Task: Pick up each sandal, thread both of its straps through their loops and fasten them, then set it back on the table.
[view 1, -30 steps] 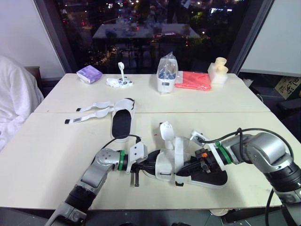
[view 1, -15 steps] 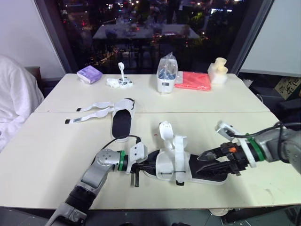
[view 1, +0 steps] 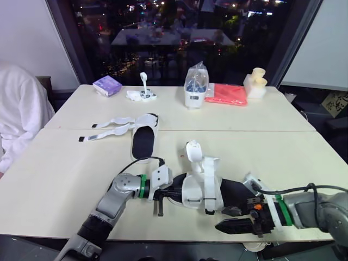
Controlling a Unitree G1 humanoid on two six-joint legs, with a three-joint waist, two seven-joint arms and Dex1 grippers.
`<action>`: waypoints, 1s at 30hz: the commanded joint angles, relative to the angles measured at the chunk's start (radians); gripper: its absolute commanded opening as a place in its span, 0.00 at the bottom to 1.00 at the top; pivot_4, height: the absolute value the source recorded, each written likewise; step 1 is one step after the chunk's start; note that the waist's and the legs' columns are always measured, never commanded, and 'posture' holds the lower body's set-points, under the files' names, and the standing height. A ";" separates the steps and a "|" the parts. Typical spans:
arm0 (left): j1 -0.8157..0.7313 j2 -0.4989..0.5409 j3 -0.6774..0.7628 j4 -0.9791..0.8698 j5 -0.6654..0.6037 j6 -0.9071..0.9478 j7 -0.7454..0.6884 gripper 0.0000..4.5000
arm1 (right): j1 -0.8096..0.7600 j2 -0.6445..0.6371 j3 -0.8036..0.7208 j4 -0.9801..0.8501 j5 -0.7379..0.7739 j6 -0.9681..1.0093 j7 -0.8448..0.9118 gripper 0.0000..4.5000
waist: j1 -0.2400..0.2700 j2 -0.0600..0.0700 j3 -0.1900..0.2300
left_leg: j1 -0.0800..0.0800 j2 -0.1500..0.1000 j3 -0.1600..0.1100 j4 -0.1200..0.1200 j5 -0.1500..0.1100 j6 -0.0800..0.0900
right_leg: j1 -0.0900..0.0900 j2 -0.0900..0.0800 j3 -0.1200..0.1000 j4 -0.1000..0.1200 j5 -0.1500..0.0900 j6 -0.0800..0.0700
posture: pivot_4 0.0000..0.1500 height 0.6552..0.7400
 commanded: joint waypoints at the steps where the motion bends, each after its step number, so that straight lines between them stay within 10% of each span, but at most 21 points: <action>1: 0.017 0.010 -0.021 0.001 0.014 0.017 -0.003 0.00 | 0.011 0.046 -0.012 -0.036 0.000 -0.071 -0.040 0.98 | 0.000 0.000 0.000 | 0.000 0.000 0.000 0.000 0.000 0.000 | 0.000 0.000 0.000 0.000 0.000 0.000 | 1.00 1.00; 12: 0.010 0.007 -0.020 0.011 0.015 0.013 0.000 0.00 | -0.008 0.093 0.014 -0.038 0.053 -0.056 -0.117 0.98 | 0.000 0.000 0.000 | 0.001 0.001 0.000 0.000 0.000 0.000 | 0.000 0.001 0.000 0.000 0.000 0.000 | 1.00 1.00; 15: 0.007 0.004 -0.019 0.018 0.015 0.008 0.002 0.00 | -0.018 0.091 0.019 -0.034 0.071 -0.043 -0.123 0.80 | 0.000 0.000 0.000 | 0.001 0.001 0.000 0.001 0.000 0.000 | 0.000 0.001 0.000 0.000 0.000 0.000 | 1.00 1.00; 22: 0.005 0.002 -0.019 0.025 0.015 0.001 0.005 0.00 | -0.042 0.090 0.027 -0.013 0.096 -0.018 -0.147 0.01 | 0.001 0.000 0.000 | 0.000 0.001 0.000 0.001 0.000 0.000 | 0.000 0.002 0.000 0.000 0.000 0.000 | 1.00 1.00; 30: 0.008 0.001 -0.023 0.020 0.015 0.003 0.003 0.00 | -0.025 0.016 0.145 0.000 0.028 -0.017 -0.104 0.01 | 0.000 0.000 0.000 | 0.001 0.001 0.000 0.001 0.000 0.000 | 0.000 0.002 0.000 0.000 0.000 0.000 | 1.00 1.00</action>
